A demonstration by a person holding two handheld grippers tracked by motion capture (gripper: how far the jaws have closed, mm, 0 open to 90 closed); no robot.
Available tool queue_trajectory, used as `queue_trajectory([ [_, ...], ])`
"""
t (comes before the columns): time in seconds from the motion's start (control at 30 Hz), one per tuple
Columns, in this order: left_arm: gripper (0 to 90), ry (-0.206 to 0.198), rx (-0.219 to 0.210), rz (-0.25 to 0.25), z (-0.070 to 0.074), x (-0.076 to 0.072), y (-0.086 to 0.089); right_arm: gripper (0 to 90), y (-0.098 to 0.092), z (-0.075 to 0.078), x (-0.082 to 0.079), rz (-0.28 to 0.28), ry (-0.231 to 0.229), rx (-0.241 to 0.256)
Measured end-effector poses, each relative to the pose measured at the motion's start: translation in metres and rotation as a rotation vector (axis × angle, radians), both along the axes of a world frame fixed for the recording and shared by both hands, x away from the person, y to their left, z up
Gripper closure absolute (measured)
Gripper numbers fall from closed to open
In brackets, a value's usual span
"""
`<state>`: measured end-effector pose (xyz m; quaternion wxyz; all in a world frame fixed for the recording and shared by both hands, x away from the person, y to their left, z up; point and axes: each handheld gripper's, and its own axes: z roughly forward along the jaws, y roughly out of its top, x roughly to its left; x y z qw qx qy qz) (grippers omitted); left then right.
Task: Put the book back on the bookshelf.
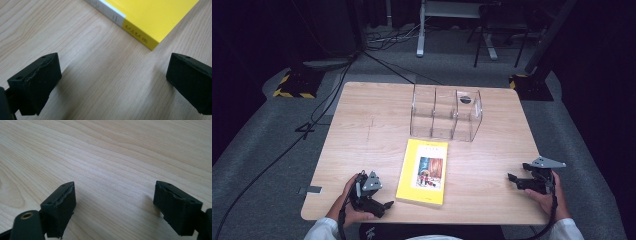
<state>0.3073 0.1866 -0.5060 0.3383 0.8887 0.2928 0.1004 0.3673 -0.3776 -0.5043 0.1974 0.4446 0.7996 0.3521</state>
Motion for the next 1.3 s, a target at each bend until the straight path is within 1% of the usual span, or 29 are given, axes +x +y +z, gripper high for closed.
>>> queue_trajectory([
  [0.07, 0.5, -0.003, 0.001, -0.005, 0.0, 0.002, -0.003, 18.6, 0.001, 0.0, 0.0, 0.003, 0.001, -0.001],
  [0.1, 0.5, -0.003, -0.001, -0.007, 0.0, 0.003, -0.004, 18.9, 0.003, 0.0, -0.001, 0.014, 0.0, -0.002],
  [0.13, 0.5, -0.003, 0.001, -0.011, 0.0, 0.004, -0.004, 19.5, 0.006, 0.0, -0.001, 0.029, -0.002, -0.004],
  [0.2, 0.6, -0.002, -0.004, -0.026, 0.0, 0.005, -0.003, 19.6, 0.016, 0.0, -0.003, 0.077, 0.002, -0.005],
  [0.23, 1.4, -0.006, -0.007, -0.032, 0.0, 0.007, 0.001, 19.6, 0.022, 0.001, -0.003, 0.096, 0.002, -0.005],
  [0.27, 2.6, -0.006, -0.005, -0.023, 0.0, 0.008, 0.005, 20.2, 0.035, 0.001, -0.004, 0.146, 0.008, -0.011],
  [0.33, 3.3, -0.008, -0.012, -0.007, 0.0, 0.011, 0.014, 24.0, 0.053, 0.003, -0.005, 0.222, 0.014, -0.021],
  [0.37, 4.2, -0.006, -0.01, 0.004, 0.0, 0.012, 0.018, 24.3, 0.061, 0.003, -0.004, 0.258, 0.016, -0.024],
  [0.4, 4.5, -0.009, -0.013, 0.031, 0.0, 0.015, 0.022, 24.3, 0.068, 0.004, -0.004, 0.282, 0.018, -0.023],
  [0.43, 5.7, -0.009, -0.013, 0.031, 0.0, 0.015, 0.022, 24.3, 0.068, 0.004, -0.004, 0.282, 0.018, -0.023],
  [0.47, 5.7, -0.01, -0.017, 0.058, 0.0, 0.019, 0.025, 24.3, 0.078, 0.004, -0.003, 0.32, 0.021, -0.026],
  [0.5, 6.0, -0.011, -0.017, 0.066, 0.0, 0.022, 0.027, 24.6, 0.087, 0.004, -0.002, 0.353, 0.024, -0.03],
  [0.57, 6.0, -0.01, -0.015, 0.094, 0.001, 0.03, 0.029, 24.6, 0.1, 0.004, -0.001, 0.392, 0.025, -0.032],
  [0.6, 6.0, -0.013, -0.015, 0.117, 0.0, 0.034, 0.029, 24.9, 0.106, 0.005, 0.0, 0.413, 0.028, -0.036],
  [0.67, 6.0, -0.013, -0.012, 0.14, 0.001, 0.044, 0.028, 25.9, 0.118, 0.006, 0.001, 0.453, 0.034, -0.043],
  [0.73, 5.9, -0.015, -0.011, 0.139, 0.001, 0.055, 0.025, 26.6, 0.135, 0.007, 0.004, 0.508, 0.045, -0.054],
  [0.8, 5.9, -0.012, -0.013, 0.134, 0.001, 0.063, 0.021, 28.5, 0.149, 0.008, 0.008, 0.548, 0.051, -0.065],
  [0.87, 5.8, -0.01, -0.019, 0.132, 0.001, 0.071, 0.016, 30.3, 0.161, 0.009, 0.013, 0.575, 0.059, -0.071],
  [0.9, 5.8, -0.011, -0.015, 0.125, 0.001, 0.075, 0.014, 31.9, 0.166, 0.01, 0.015, 0.587, 0.063, -0.074],
  [0.93, 5.8, -0.012, -0.016, 0.129, 0.001, 0.077, 0.011, 32.6, 0.171, 0.01, 0.017, 0.604, 0.061, -0.079],
  [1.0, 5.8, -0.008, -0.016, 0.119, 0.001, 0.082, 0.007, 32.8, 0.18, 0.011, 0.02, 0.621, 0.063, -0.083],
  [1.17, 5.8, -0.01, -0.014, 0.115, 0.001, 0.087, -0.002, 33.2, 0.191, 0.011, 0.022, 0.637, 0.065, -0.079],
  [1.23, 5.8, -0.011, -0.015, 0.111, 0.001, 0.088, -0.005, 33.0, 0.196, 0.01, 0.021, 0.649, 0.057, -0.071],
  [1.27, 5.8, -0.01, -0.016, 0.106, 0.001, 0.089, -0.008, 33.0, 0.196, 0.01, 0.021, 0.649, 0.057, -0.071],
  [1.3, 6.1, -0.016, -0.01, 0.088, 0.001, 0.09, -0.015, 32.7, 0.2, 0.009, 0.017, 0.66, 0.052, -0.067],
])
